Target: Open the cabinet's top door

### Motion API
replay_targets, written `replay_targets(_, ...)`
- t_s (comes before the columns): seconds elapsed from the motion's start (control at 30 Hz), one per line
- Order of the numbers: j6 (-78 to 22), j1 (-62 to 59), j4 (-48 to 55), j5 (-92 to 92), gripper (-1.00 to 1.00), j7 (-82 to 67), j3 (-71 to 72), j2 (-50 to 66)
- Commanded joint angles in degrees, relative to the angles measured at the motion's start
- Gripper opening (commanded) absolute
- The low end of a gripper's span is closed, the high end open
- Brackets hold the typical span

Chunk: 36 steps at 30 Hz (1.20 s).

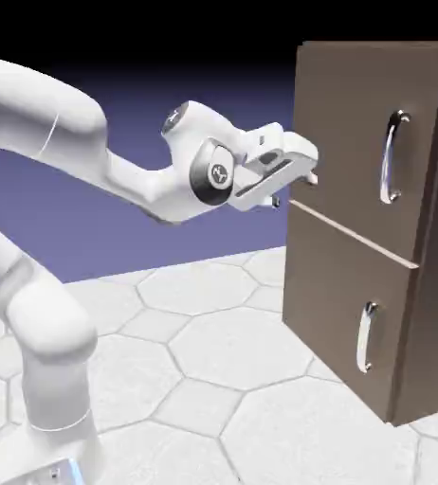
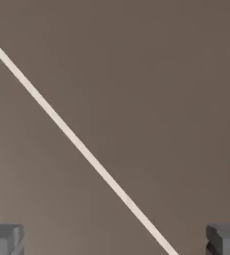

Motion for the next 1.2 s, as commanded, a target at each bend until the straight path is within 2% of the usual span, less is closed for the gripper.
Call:
replay_targets(0.0,-0.1,0.8,0.5,-2.5,0.0,-0.7,-0.9,-0.2)
replay_targets(1.17,-2.2,29.4,19.7,-89.7,0.0,-26.2,-31.4,-5.9)
